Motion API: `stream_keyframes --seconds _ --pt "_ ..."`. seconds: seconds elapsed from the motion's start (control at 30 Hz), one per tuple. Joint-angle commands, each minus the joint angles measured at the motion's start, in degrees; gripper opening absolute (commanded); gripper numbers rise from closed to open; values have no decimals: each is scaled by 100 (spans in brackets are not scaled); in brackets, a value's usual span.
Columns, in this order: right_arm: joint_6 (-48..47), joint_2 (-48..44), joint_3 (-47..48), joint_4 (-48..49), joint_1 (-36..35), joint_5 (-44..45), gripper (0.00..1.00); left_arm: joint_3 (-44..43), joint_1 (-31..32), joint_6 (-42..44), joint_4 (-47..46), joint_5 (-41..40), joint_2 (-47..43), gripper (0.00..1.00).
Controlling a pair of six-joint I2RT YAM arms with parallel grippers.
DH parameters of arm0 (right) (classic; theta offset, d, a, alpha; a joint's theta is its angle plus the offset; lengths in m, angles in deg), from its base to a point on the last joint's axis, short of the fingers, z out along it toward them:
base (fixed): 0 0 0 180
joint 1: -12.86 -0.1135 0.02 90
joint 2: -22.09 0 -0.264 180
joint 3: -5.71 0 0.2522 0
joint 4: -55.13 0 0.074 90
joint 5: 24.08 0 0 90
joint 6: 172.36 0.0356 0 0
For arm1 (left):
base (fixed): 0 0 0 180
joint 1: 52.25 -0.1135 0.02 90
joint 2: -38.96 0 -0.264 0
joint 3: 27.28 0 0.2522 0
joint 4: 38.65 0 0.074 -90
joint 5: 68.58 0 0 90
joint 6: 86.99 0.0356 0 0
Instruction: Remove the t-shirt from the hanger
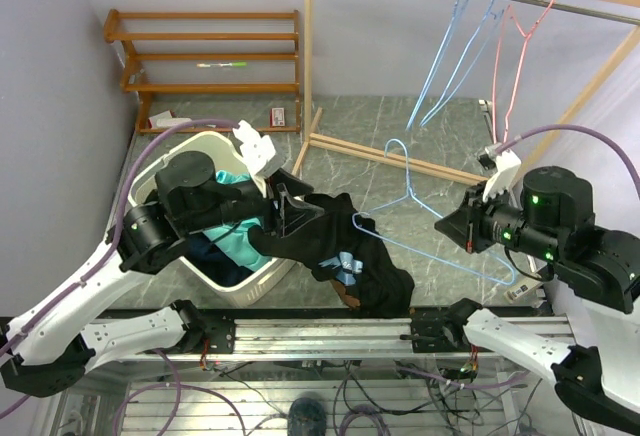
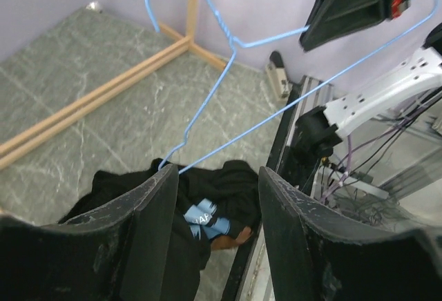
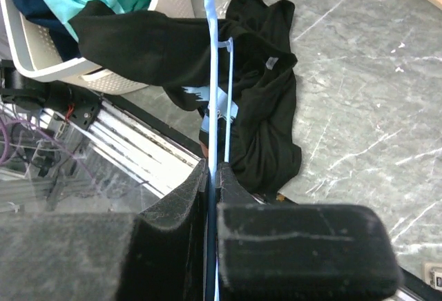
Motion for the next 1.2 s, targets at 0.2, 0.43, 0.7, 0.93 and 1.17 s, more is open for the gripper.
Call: stream_keyframes --seconds 0.2,0.43,0.7,0.93,1.17 --pt "-58 2 721 670 21 -108 0 628 21 87 528 -924 -511 60" --pt "-80 303 299 2579 21 150 0 1242 22 -83 496 -1539 -1146 59" --pt "-200 964 335 4609 17 1806 0 1928 28 -393 295 -2208 -2135 60" --pt "-833 1423 -151 6420 20 3271 0 2281 23 -520 248 -2499 -2603 62" --pt "-1208 2289 50 7242 28 3475 0 2320 22 -558 333 -2200 -2451 61"
